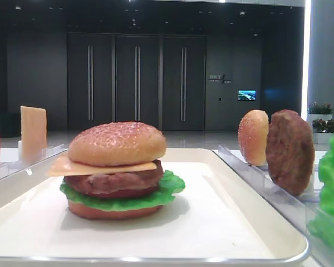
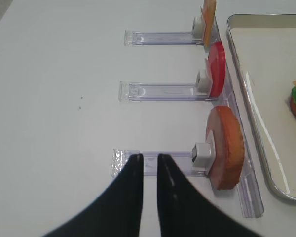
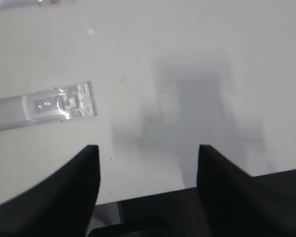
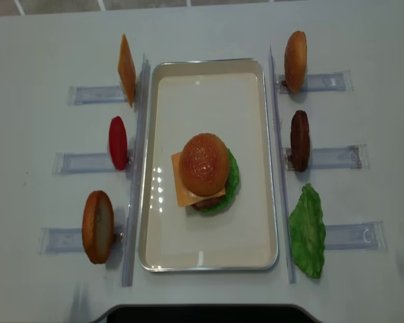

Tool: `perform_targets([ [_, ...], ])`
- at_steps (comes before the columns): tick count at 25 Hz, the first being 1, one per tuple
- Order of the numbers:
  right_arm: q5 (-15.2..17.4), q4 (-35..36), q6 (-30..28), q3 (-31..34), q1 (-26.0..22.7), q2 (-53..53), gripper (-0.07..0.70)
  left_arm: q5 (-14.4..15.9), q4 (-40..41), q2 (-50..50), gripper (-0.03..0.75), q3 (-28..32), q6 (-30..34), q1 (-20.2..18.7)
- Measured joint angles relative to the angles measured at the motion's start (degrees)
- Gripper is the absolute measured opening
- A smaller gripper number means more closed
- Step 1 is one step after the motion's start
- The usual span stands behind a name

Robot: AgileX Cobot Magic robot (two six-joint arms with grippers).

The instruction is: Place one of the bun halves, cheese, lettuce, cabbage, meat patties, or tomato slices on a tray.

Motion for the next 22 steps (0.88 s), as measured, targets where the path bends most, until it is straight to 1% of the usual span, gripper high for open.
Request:
perform_targets([
  [4,-0.7,0.5,-0.7,5.4,0.0,-14.7,0.413,0.0,0.0,0.0,0.076,0.0,0.0,0.0],
  [8,-1.4,2.1,-2.5,5.9,0.0,-28.2,0.401,0.0,0.0,0.0,0.076,0.0,0.0,0.0],
  [10,-1.7,2.4,-2.5,5.9,0.0,-34.9,0.390,0.0,0.0,0.0,0.076,0.0,0.0,0.0],
  [12,-1.7,2.4,-2.9,6.0,0.0,-39.8,0.381,0.0,0.0,0.0,0.076,0.0,0.0,0.0],
  [16,-1.7,2.4,-3.7,6.2,0.0,-41.1,0.362,0.0,0.0,0.0,0.076,0.0,0.0,0.0],
  [22,-1.7,2.4,-3.9,6.3,0.0,-41.3,0.359,0.0,0.0,0.0,0.076,0.0,0.0,0.0],
])
